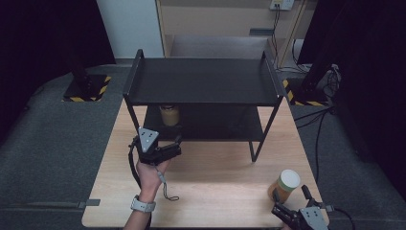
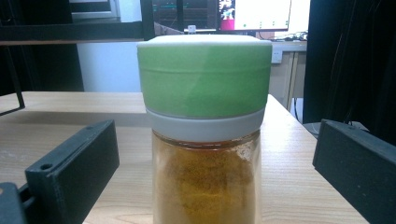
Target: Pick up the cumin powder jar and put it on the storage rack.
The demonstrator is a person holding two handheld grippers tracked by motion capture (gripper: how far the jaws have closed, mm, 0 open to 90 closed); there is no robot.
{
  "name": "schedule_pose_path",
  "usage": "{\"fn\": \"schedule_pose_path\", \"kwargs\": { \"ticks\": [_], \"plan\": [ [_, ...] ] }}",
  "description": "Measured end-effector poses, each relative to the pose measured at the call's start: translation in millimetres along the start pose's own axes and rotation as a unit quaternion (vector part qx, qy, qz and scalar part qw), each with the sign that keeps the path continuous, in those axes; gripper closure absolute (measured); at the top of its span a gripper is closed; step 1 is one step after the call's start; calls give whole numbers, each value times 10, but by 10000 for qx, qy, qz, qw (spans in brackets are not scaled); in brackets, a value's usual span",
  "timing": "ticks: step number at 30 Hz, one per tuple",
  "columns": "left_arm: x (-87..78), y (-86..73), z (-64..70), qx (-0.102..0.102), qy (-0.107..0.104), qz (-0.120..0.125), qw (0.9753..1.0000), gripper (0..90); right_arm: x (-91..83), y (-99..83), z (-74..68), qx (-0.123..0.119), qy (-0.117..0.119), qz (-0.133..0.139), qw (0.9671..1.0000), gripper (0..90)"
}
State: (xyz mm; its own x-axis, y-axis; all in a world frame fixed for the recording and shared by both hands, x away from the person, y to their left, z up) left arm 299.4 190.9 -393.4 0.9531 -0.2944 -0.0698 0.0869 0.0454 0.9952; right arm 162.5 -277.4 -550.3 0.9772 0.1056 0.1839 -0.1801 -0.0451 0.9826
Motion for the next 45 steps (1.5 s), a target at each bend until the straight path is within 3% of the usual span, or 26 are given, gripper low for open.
{"fn": "schedule_pose_path", "kwargs": {
  "ticks": [9, 18, 23, 45],
  "plan": [
    [-210, -167, -109, 47, 80, 129, 9999, 0, 4, 2, -3, 23, -35, -12, 10000, 7],
    [-431, -384, -268, -175, 291, 100, 9994, 0, 5, 2, -6, -13, -16, -14, 10000, 7],
    [-543, -475, -376, -146, 354, 106, 9992, 0, 5, 2, -7, -21, -9, -16, 10000, 7],
    [-785, -902, -656, -122, 610, -22, 9981, 0, 3, 1, -10, -62, 12, -10, 10000, 7]
  ]
}}
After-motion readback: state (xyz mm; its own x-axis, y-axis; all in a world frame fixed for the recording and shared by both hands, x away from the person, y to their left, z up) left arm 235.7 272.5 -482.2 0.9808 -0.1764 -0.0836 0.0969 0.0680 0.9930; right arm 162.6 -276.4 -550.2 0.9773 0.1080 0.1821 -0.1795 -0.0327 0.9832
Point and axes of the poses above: each handheld gripper's, and its own axes: x roughly forward along the jaws, y roughly out of its top, z roughly to its right, the point moved 7 cm from there along x, roughly forward along the jaws, and after that the axes turned 10 degrees about z, right-handed, at the moved point
